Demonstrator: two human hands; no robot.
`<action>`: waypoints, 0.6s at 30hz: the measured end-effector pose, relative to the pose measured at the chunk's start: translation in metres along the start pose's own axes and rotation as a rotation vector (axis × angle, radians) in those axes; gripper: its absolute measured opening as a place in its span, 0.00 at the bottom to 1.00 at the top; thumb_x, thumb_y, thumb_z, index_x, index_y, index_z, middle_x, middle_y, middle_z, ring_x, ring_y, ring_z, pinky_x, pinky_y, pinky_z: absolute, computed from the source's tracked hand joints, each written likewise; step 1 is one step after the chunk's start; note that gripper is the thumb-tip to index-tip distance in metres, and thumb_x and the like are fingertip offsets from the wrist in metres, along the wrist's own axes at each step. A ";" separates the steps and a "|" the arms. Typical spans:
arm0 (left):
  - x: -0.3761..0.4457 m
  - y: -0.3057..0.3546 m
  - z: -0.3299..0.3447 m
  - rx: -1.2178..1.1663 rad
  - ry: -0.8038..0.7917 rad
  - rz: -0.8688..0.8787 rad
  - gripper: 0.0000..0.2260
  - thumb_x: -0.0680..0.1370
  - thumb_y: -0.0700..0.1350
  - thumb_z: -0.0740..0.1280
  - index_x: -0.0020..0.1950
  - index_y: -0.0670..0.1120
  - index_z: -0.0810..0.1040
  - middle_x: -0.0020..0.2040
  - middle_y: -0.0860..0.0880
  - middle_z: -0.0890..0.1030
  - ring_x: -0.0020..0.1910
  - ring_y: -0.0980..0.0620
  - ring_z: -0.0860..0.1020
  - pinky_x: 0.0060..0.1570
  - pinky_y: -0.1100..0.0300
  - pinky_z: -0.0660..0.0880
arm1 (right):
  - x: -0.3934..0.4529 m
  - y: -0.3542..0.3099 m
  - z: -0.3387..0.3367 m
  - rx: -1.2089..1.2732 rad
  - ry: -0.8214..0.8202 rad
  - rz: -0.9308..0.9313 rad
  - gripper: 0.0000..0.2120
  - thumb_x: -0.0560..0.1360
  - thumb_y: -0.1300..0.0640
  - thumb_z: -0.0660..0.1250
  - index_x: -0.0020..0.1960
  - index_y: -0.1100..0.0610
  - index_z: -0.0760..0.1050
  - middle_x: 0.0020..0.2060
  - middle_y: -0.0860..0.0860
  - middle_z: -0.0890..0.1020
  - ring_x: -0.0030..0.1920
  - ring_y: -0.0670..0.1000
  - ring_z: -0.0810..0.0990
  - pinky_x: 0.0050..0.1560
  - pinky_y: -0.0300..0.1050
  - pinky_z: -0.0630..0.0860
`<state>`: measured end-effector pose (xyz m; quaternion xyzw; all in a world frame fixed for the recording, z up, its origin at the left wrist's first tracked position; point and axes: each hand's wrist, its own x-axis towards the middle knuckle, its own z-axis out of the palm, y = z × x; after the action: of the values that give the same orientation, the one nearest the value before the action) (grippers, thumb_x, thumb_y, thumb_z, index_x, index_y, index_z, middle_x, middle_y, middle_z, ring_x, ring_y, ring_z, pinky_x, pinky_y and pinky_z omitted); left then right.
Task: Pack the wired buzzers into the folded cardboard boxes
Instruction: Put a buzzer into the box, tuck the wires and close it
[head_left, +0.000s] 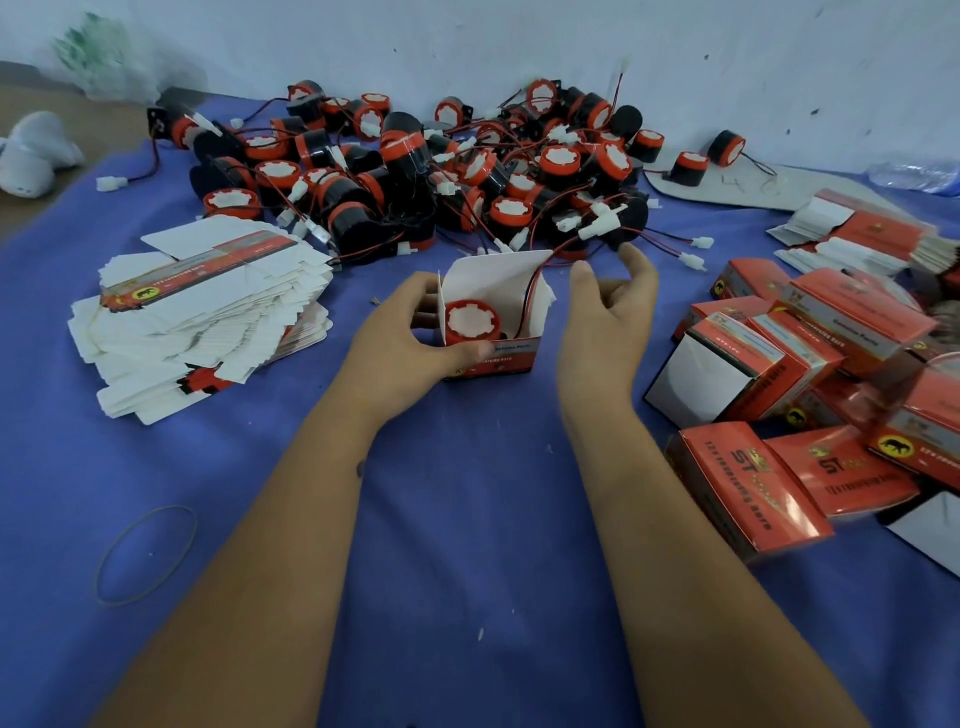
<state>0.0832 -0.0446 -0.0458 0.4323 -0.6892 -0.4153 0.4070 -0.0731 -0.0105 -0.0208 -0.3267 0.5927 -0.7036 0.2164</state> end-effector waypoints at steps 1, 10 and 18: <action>0.000 0.000 -0.001 0.003 -0.011 -0.001 0.20 0.70 0.47 0.78 0.57 0.58 0.75 0.54 0.59 0.82 0.52 0.62 0.80 0.53 0.60 0.78 | 0.005 0.000 -0.003 0.054 -0.034 0.072 0.19 0.81 0.56 0.64 0.70 0.53 0.67 0.33 0.44 0.69 0.30 0.38 0.70 0.38 0.34 0.71; 0.001 -0.001 -0.001 -0.010 -0.028 -0.026 0.23 0.70 0.48 0.78 0.60 0.60 0.73 0.57 0.59 0.80 0.55 0.60 0.79 0.52 0.64 0.76 | 0.010 -0.017 -0.009 0.408 -0.300 0.114 0.17 0.84 0.49 0.54 0.51 0.53 0.80 0.27 0.49 0.73 0.31 0.47 0.66 0.37 0.42 0.65; 0.001 -0.002 0.000 -0.008 -0.017 -0.019 0.22 0.70 0.49 0.78 0.58 0.61 0.73 0.55 0.59 0.81 0.53 0.61 0.80 0.48 0.67 0.77 | -0.011 -0.008 -0.002 -0.195 -0.298 -0.334 0.08 0.74 0.62 0.69 0.48 0.51 0.83 0.42 0.45 0.83 0.50 0.46 0.75 0.55 0.43 0.75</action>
<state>0.0836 -0.0464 -0.0469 0.4339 -0.6867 -0.4255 0.3989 -0.0659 0.0000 -0.0158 -0.5395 0.5571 -0.6132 0.1498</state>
